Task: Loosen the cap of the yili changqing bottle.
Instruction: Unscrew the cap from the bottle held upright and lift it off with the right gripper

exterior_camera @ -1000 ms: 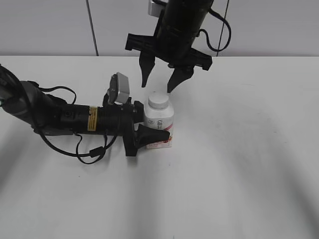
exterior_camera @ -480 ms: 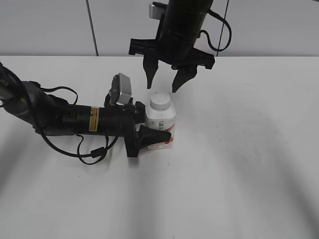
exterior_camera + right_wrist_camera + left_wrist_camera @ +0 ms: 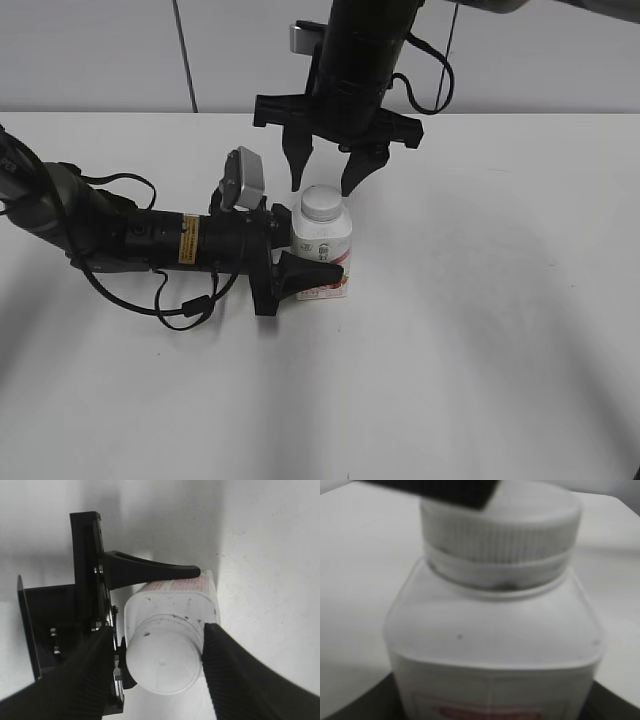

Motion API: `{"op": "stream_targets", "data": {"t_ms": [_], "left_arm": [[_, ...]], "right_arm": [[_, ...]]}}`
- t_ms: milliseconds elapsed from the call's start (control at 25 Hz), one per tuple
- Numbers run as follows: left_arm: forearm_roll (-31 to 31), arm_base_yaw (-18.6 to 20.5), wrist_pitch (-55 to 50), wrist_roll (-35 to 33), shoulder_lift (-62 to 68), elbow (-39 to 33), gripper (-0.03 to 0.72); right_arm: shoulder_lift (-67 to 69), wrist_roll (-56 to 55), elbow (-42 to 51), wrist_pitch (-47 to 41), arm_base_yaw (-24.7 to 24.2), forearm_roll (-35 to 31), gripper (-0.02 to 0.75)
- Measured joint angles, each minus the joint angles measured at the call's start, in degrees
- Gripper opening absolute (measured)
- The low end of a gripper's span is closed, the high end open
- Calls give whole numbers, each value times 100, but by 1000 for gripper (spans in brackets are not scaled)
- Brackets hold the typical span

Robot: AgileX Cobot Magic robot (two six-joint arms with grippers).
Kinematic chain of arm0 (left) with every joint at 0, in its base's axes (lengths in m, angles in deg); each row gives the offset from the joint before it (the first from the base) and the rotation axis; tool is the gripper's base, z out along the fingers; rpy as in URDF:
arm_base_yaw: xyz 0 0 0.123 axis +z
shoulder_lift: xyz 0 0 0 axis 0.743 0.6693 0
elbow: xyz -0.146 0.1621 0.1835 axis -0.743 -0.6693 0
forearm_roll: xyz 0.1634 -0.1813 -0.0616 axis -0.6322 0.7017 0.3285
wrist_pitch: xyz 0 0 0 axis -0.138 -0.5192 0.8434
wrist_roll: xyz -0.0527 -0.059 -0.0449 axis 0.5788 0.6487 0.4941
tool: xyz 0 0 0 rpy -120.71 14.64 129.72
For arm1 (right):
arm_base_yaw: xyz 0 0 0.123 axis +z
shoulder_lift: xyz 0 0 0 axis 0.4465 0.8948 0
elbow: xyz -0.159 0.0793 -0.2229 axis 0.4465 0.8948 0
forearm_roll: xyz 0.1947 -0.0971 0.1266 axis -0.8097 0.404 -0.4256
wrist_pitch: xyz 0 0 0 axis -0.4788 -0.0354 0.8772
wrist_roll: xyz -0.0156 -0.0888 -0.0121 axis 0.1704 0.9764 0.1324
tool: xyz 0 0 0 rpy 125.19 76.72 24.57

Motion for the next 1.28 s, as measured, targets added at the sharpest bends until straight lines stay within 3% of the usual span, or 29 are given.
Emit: {"op": "stream_targets", "data": {"t_ms": [720,960,1280], "left_arm": [[-10,-6,-43,0,-17,0,415],[-10,-18,-60,0,-17,0,415],[-33,-18,-60,0,-17,0,415]], "right_arm": [[0,115,262,-2,6,-29,446],[0,147,262,3,6,-58,398],[0,756,262,3,6,-108,398]]}}
